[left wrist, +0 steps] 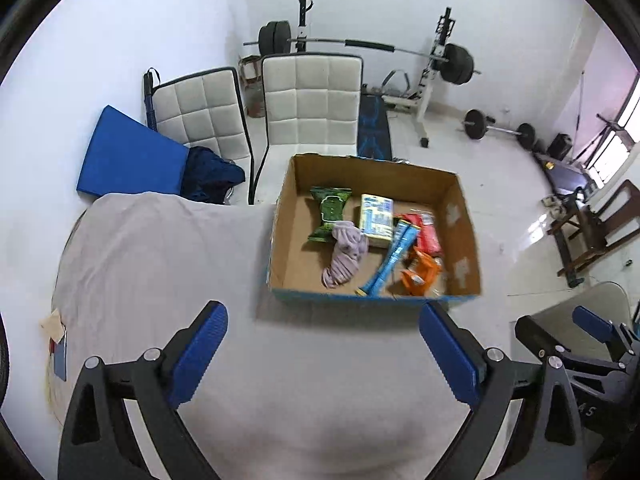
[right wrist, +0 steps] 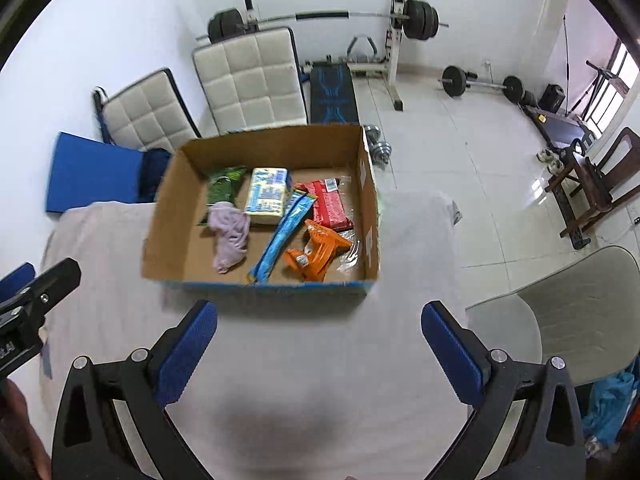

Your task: Organize soft objects

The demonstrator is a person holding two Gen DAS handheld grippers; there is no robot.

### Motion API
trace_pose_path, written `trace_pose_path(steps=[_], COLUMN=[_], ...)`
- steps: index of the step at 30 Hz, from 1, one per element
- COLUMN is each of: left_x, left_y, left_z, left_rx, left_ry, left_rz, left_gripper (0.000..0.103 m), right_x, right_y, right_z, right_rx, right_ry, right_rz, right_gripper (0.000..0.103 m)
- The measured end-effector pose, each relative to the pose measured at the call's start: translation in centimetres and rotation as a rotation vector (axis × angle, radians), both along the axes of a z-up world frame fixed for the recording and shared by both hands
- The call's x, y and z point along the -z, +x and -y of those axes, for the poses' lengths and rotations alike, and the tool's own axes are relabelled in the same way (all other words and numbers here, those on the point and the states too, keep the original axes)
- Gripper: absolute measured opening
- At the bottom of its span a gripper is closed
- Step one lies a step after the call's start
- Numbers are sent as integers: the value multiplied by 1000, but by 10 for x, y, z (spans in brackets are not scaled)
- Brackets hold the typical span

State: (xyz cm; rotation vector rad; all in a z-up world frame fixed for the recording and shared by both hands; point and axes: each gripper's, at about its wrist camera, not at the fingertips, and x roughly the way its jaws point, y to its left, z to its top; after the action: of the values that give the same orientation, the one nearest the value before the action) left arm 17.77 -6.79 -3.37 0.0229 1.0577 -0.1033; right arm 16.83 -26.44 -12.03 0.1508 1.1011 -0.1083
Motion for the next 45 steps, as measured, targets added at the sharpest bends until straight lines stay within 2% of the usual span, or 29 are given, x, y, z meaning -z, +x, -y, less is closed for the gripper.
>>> trace_pose_path(steps=[4,11,22,29,38,45], left_x=[-24,-62,-81,-79,-79,-80], left_y=[-30,-72,-109,-108,-97,-91], left_z=[-2,-3,-6,-5,-9,-10], left_rx=[15,14,23,19,-6,-10], left_ry=[-11,-6,-27,-14,-17,-24], left_rz=[14,76,85,96,121,129], left_gripper=[98,98,98,98,99,99], right_x=[-41,-87,-133,-145,-141,-145], right_y=[-46,-101,-155,-155,-128,-119], right_z=[-3,-10,-25,-21,-19,-20], right_rx=[-11,-38,-80,-34,-8,-6], right_ry=[11,12,-9,-52,-50,-86], right_rz=[66,106,127,172,193,218], right_gripper=[103,103,103,103,103,103])
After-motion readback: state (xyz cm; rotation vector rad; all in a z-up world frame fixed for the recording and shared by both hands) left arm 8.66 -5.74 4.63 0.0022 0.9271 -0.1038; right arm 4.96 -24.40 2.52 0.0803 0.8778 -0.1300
